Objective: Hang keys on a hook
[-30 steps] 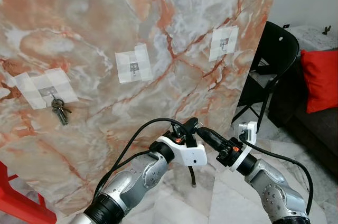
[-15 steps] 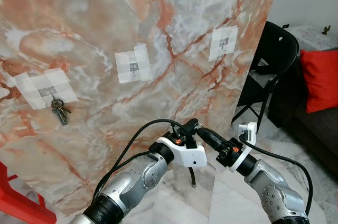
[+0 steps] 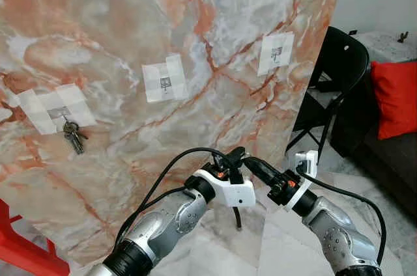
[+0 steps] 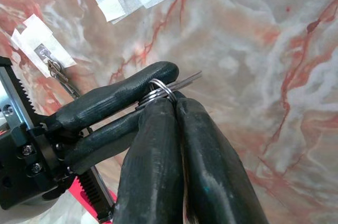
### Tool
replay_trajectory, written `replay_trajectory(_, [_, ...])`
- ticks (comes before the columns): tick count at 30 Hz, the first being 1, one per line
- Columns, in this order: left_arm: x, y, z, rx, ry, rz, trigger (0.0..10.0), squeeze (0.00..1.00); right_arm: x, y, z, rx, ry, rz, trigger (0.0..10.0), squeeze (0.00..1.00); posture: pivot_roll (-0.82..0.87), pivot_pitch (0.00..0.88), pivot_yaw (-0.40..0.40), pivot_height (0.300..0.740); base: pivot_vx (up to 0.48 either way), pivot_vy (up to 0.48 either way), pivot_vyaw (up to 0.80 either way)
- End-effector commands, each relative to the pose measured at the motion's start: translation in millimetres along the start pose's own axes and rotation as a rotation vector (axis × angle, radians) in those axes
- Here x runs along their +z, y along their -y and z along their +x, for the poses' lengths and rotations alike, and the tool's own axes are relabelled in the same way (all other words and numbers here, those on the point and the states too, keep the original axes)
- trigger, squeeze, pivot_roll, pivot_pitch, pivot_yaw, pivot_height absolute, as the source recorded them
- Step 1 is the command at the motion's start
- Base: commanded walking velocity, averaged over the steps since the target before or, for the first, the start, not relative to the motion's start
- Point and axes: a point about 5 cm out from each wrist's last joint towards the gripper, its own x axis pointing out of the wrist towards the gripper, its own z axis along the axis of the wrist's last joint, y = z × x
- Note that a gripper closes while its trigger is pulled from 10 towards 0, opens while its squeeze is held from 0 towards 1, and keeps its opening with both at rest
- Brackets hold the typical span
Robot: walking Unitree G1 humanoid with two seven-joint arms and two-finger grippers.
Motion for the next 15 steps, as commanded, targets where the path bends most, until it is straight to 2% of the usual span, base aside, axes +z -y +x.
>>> replay_trajectory(1, [5.8,-0.1,0.2,0.005,0.032,0.008,10.0,0.0,5.4,3.3,0.3,-0.019,0.015,-0.011,0.0,0.0,0.07,0.0,-0.061,0.74,0.0,0.0,0.0])
replay_trajectory(9, [5.7,-1.2,0.1,0.013,0.032,0.007,10.0,0.0,3.5,3.3,0.9,-0.021,0.012,-0.012,0.0,0.0,0.08,0.0,-0.061,0.74,0.0,0.0,0.0])
replay_trajectory(10, [5.6,-1.4,0.1,0.014,0.032,0.006,10.0,0.0,3.3,4.2,0.8,-0.033,0.008,-0.021,10.0,0.0,0.08,0.0,-0.061,0.74,0.0,0.0,0.0])
replay_trajectory(13, [5.3,-1.7,0.1,0.014,0.031,0.006,10.0,0.0,2.6,5.7,0.7,-0.042,0.006,-0.02,10.0,0.0,0.08,0.0,-0.06,0.74,0.0,0.0,0.0])
replay_trajectory(14, [5.2,-1.8,0.2,0.014,0.031,0.006,10.0,0.0,2.7,5.3,0.7,-0.034,0.008,-0.011,10.0,1.0,0.08,0.0,-0.061,0.74,0.0,0.0,0.0])
replay_trajectory(15, [5.2,-1.8,0.2,0.014,0.031,0.006,10.0,0.0,2.7,5.3,0.7,-0.034,0.008,-0.011,10.0,1.0,0.08,0.0,-0.061,0.74,0.0,0.0,0.0])
